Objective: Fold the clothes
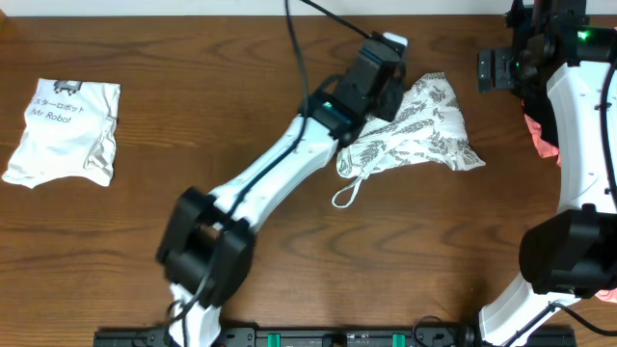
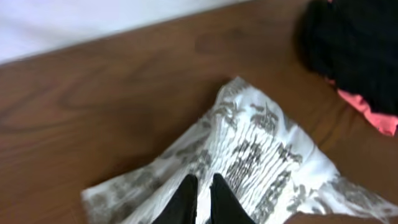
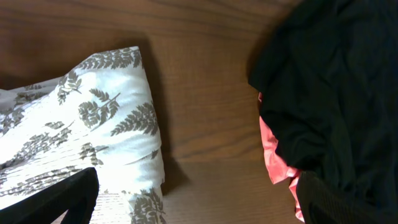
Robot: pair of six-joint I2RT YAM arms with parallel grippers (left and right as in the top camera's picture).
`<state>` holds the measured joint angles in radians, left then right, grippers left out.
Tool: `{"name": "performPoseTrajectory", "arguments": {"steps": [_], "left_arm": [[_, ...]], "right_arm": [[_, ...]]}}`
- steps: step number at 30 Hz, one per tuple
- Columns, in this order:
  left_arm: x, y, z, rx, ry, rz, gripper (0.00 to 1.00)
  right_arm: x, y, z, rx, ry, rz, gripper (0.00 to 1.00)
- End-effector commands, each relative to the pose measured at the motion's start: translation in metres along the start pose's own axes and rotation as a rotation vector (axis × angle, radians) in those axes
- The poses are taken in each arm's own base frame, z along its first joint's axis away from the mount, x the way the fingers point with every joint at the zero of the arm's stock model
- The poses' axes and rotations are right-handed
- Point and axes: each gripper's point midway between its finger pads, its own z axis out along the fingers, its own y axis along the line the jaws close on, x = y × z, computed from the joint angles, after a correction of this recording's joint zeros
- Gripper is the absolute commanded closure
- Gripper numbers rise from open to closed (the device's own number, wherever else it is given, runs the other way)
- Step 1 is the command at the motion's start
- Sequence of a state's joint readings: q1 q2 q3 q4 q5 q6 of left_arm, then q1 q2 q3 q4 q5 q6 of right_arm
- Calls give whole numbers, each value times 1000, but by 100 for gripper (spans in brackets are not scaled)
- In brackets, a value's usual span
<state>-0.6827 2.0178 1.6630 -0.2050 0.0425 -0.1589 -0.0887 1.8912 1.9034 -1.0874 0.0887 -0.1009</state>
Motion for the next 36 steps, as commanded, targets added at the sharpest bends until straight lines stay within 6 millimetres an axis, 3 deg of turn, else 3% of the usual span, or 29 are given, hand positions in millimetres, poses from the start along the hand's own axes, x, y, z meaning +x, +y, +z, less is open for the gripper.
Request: {"name": "performPoseTrajectory", "arguments": {"steps": [1,4,8,11,14,20,23,25,30,34,36], "left_arm": [[35,-19,30,100,79,15,90],[69,-22,48,97,163,22,90],[131,-15,60,57,354,29,90],[168,3,64,-8,467,31,89],[184,28,62,-113,525,44,89],[181,56,47,-157,567,160,89],[175,80,38,-234,584,255,89],[173,101,30,-308,609,337,83],[166,160,-1,-573,712,539,83],[143,201,-31,-833,721,604,83],[128,209,-42,-910,694,612,83]], "right_arm": [[-1,-4,-3,18,-7,21,1],[-1,-4,-3,18,-7,21,1],[-1,-4,-3,18,-7,21,1],[-1,-4,-3,18,-7,21,1],[-1,-4,-3,18,-7,21,1],[-1,-4,-3,18,-7,21,1],[-1,-4,-3,18,-7,21,1],[-1,-4,-3,18,-6,21,1],[-1,-4,-3,18,-7,21,1],[-1,-4,-3,18,-7,21,1],[-1,-4,-3,18,-7,21,1]]}}
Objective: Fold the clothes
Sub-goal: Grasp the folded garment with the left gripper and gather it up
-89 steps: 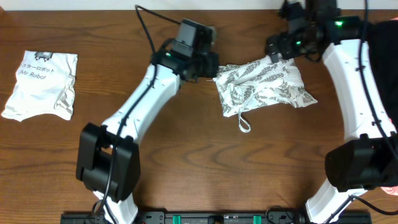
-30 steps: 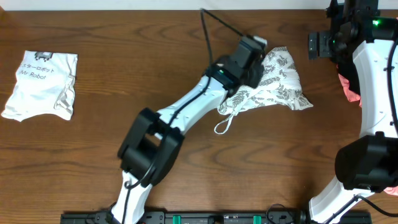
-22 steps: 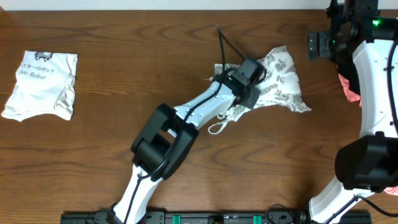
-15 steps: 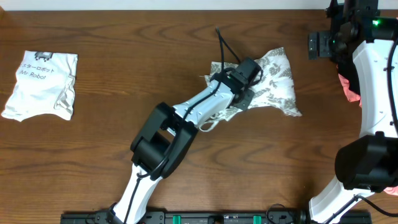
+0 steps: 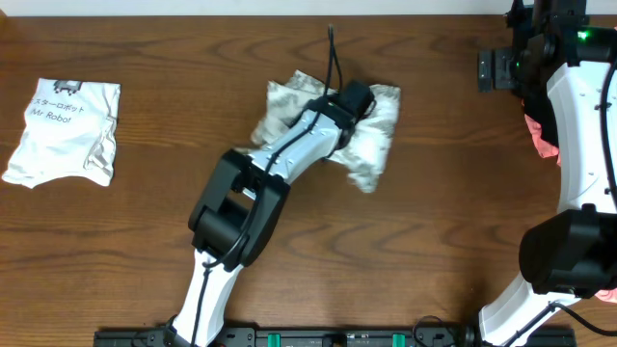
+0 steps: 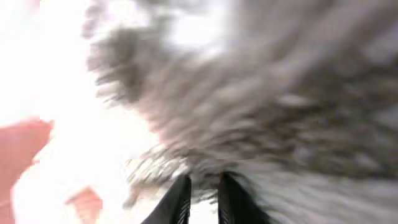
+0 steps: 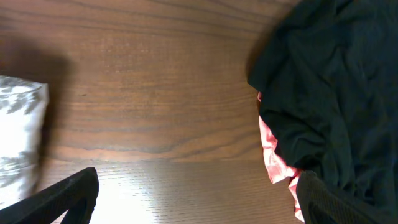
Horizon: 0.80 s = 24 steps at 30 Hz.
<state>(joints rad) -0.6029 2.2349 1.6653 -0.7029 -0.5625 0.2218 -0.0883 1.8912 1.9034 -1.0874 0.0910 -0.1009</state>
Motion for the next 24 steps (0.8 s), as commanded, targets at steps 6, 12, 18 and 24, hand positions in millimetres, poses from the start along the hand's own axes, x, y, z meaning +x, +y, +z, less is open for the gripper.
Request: {"name": "performPoseTrajectory", "arguments": {"steps": [6,12,18,24], "left_arm": [[-4,99,-63,-306,-94,-261,52],[-25,92,-133,122,-312,-656,23],[-41,27,-176,655,-263,-846,18],[-22,-21,-160,717,-17,-1124,2]], "right_arm": [[-1,-4,-3,15,-7,21,1],[-1,-4,-3,15,-7,21,1],[-1,-4,-3,15,-7,21,1],[-1,-4,-3,15,-7,21,1]]}}
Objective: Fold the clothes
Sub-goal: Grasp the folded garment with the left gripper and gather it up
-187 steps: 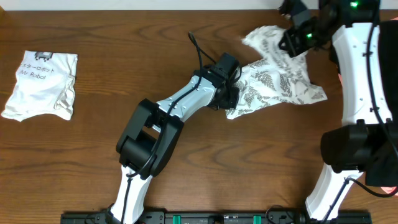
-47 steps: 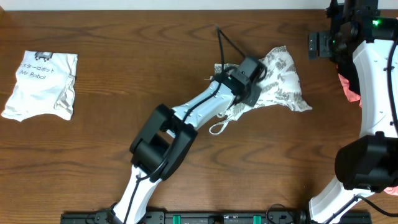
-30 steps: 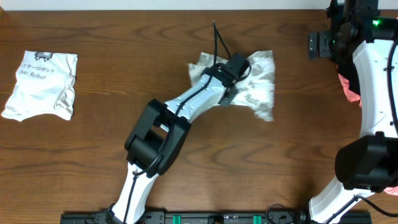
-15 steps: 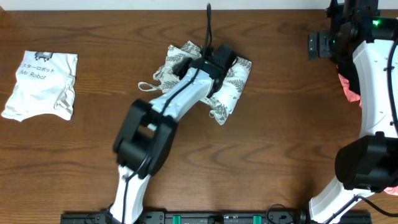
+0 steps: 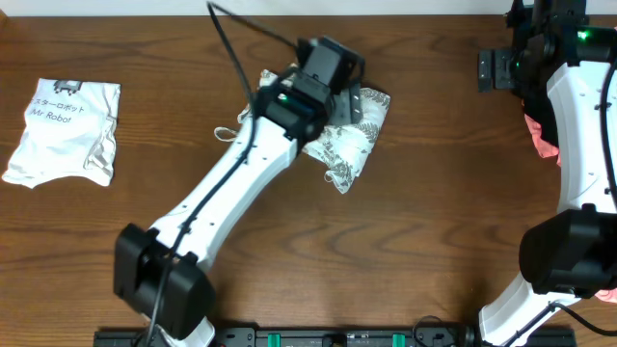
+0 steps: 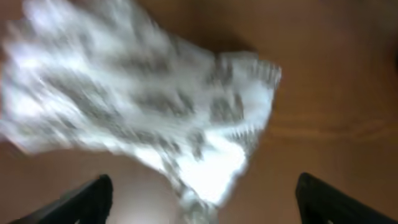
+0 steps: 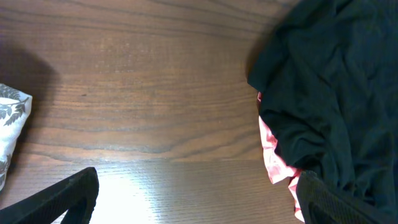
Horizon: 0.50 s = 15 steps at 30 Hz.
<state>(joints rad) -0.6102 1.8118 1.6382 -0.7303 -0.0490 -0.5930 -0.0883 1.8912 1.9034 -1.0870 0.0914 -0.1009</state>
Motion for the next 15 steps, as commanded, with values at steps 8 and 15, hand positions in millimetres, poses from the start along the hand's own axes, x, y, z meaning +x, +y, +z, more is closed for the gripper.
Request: {"name": "performPoseTrajectory", "arguments": {"steps": [8,15], "left_arm": [[69,-3,37,-101,148,-635,1],[50,2,41,-111,31,-763,2]], "right_arm": [[-1,-4,-3,15,-6,21,1],[-1,-4,-3,15,-6,21,1]]}}
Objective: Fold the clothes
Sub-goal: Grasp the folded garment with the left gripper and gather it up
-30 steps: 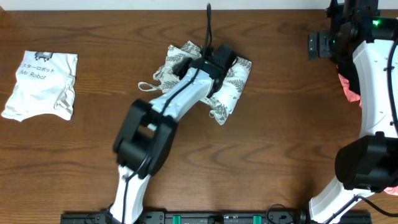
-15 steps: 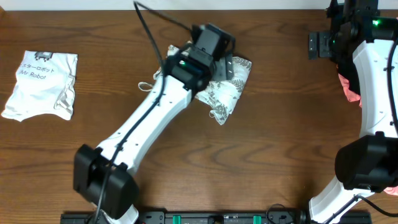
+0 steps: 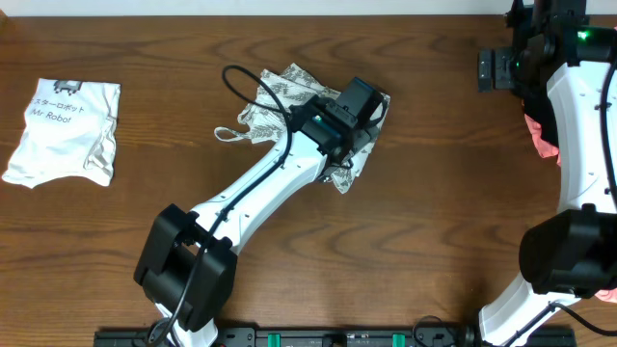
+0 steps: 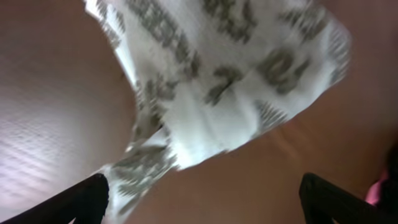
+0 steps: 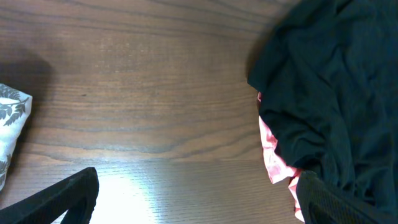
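A crumpled white garment with a grey leaf print (image 3: 281,94) lies at the back centre of the wooden table, a thin strap (image 3: 228,133) trailing to its left. My left gripper (image 3: 361,104) hovers over its right part, open and holding nothing. In the left wrist view the garment (image 4: 236,81) fills the top, and the gripper (image 4: 202,208) stands wide apart above bare wood. My right gripper (image 3: 494,69) is at the far right, open (image 5: 199,205) over bare table, with the garment's corner (image 5: 9,118) at the frame's left edge.
A folded white "Mr Robot" shirt (image 3: 66,130) lies at the far left. A heap of black cloth (image 5: 329,81) with a pink piece (image 5: 273,155) under it sits at the right edge (image 3: 538,130), beside the right arm.
My left gripper, open in both moments, has shifted from the garment's back edge down and to the right, over its right part. The garment and the right arm have not moved.
At first my left gripper was shut on the leaf-print garment, which lay right of centre. Then the garment was further left, bunched under the still-shut gripper. After that the gripper was open above it, and now it hovers open over its right side.
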Robot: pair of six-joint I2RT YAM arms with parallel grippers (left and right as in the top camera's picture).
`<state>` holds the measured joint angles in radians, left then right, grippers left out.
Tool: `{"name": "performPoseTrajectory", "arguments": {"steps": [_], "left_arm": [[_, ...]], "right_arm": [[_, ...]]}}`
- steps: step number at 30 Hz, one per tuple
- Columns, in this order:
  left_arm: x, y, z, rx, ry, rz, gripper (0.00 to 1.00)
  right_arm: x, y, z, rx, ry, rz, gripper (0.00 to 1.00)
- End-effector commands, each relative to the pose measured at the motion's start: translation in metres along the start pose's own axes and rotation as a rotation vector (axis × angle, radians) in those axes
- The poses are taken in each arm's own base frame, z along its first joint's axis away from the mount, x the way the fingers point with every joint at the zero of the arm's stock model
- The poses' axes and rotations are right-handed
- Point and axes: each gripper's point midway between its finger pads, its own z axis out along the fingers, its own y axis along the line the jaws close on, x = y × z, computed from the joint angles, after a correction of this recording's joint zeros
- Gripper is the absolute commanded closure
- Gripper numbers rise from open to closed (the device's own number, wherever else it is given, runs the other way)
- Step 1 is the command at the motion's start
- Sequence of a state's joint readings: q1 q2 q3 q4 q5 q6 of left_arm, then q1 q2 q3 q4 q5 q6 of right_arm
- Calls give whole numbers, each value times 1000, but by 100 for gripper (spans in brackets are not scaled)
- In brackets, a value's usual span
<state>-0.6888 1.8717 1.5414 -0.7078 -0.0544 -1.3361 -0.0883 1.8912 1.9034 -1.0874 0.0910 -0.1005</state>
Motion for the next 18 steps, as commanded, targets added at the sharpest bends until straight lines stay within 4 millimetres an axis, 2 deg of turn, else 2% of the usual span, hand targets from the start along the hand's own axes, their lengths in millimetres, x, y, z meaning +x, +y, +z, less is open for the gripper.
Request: {"name": "performPoseTrajectory", "arguments": {"steps": [1,7,18], "left_arm": [[-12,-4,2,17,-61,-108,2],[-21,-8,21,28,-75,-137,2],[-38,16,74,-55,-41,-232,2]], "right_arm": [[-1,-4,-3,15,-7,21,1],[-1,-4,-3,15,-7,20,1],[-1,-4,-3,16,-7,20,1]]}}
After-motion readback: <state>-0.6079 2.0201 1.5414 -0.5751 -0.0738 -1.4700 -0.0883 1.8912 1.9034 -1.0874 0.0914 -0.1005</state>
